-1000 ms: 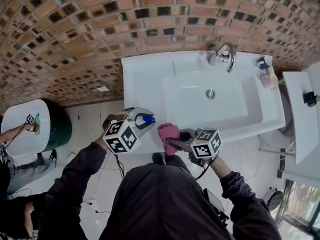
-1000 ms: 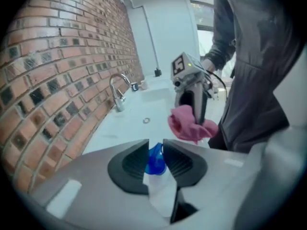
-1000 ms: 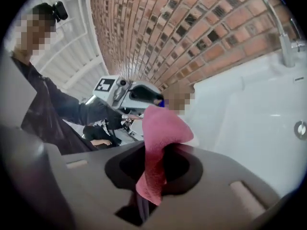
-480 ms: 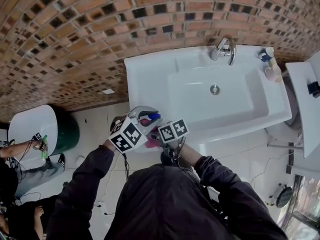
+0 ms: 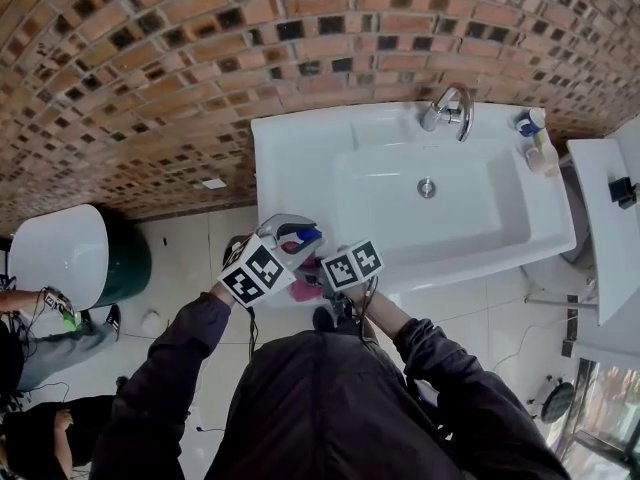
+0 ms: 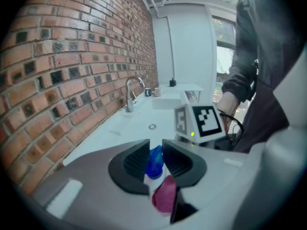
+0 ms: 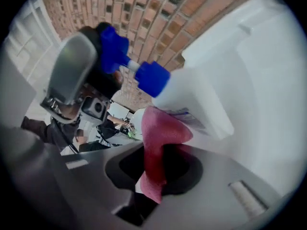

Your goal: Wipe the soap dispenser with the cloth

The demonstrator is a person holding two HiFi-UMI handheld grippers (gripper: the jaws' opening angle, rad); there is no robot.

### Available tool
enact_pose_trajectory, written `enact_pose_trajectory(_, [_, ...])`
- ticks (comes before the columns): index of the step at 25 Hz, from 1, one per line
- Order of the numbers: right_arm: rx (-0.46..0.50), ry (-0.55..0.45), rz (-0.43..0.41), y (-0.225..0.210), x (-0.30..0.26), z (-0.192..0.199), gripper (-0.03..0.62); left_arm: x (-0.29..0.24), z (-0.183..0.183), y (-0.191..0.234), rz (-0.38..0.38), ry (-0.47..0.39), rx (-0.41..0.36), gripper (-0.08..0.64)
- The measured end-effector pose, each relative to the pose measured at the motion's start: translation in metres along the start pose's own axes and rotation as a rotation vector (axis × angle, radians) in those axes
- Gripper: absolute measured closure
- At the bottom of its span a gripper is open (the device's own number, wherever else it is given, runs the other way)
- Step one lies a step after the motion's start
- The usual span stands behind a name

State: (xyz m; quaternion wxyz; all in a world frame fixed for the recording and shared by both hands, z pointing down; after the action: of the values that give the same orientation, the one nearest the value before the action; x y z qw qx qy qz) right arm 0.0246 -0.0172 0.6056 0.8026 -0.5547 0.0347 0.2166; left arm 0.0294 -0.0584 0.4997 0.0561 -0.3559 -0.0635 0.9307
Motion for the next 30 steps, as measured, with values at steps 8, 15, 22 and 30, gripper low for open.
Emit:
enact_pose_trajectory(8, [0.206,-0.066,0.07,0.03,0.063,0.008,0.522,0.025,-0.009,0.006,-0.094,-0.108,0.074,0.46])
enact_pose_trajectory(15, [0.446,-0.201,0.244,0.07,0.12,0.006,0.52,0.083,0.012,-0.003,-0.335,-0.277,0.444,0.467])
enact_pose_trajectory(22, [0.821,-0.247,0.447,0.133,0.166,-0.01,0.52,0.111,0.061,-0.039,-0.439,-0.265,0.741,0.535])
enact_pose_trajectory(30, [0.817,-0.257,0.416,0.138,0.169,-0.018,0.525,0.112,0.047,-0.04,-0.416,-0.294,0.647,0.535])
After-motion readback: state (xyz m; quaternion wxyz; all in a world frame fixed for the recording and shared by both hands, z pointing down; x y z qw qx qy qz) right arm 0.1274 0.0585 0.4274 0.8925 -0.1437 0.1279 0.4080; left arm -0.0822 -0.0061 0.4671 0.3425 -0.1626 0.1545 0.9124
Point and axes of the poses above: the fingertips, and each gripper's own axes: x backward along the fingers, y to its left, z out of its underside, the point moved 5 cm from there along x, backward along the fingers, and after that the axes turned 9 degrees about -z, right-handed, at the moved point
